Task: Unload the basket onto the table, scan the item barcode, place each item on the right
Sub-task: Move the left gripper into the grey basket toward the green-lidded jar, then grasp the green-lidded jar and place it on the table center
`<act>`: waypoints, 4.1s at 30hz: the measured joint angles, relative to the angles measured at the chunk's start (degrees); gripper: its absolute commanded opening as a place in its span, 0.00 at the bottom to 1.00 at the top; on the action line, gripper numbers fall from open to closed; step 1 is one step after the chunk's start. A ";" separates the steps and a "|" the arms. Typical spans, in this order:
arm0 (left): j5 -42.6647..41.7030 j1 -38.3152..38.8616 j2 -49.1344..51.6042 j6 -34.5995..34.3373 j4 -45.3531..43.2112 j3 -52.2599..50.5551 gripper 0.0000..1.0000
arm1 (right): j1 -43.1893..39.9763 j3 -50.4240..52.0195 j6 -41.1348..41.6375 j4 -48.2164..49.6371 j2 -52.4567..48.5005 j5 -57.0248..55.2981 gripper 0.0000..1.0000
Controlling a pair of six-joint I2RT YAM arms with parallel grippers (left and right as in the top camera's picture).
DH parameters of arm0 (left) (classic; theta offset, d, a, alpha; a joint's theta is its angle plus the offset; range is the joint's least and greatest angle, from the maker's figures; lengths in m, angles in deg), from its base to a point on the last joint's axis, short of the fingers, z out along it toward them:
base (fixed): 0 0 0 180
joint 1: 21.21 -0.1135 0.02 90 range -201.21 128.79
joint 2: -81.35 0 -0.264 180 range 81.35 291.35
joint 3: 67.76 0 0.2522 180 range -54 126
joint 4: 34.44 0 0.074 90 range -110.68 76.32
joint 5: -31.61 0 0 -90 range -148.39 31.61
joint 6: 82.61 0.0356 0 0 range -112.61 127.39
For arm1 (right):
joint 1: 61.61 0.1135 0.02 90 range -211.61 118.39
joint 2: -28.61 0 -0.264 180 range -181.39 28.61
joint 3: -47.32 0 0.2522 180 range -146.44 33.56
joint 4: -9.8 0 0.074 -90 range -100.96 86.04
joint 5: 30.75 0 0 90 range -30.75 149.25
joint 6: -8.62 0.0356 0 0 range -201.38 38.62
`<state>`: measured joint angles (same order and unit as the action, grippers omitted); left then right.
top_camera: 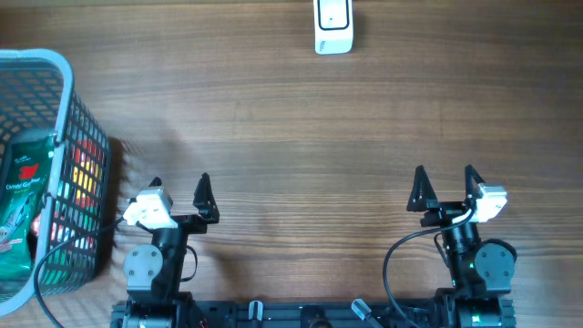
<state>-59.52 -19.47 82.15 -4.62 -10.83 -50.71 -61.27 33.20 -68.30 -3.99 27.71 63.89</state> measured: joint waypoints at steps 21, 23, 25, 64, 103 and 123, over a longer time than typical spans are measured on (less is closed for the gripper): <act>-1.77 0.00 13.66 0.20 13.53 29.97 1.00 | 0.00 0.00 0.00 -0.04 -0.02 0.00 1.00; 0.59 0.00 22.73 -1.70 24.83 43.39 1.00 | 0.00 0.00 0.00 -0.02 -0.09 0.00 1.00; 1.88 0.00 32.85 -2.69 35.87 58.25 1.00 | 0.00 0.00 -0.02 0.00 -0.11 0.00 1.00; 16.22 -51.74 82.36 -43.15 66.60 78.18 1.00 | -0.04 0.00 0.00 0.00 -0.15 0.00 1.00; 17.05 -55.39 86.90 -42.12 54.71 54.25 0.83 | -0.04 0.00 0.00 0.00 -0.15 0.00 1.00; 7.15 -55.49 86.90 -38.03 47.45 53.55 0.85 | -0.04 0.00 0.00 0.00 -0.15 0.00 1.00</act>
<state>-52.37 -74.96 169.05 -42.65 36.62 2.84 -61.31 33.20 -68.30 -3.99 27.55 63.89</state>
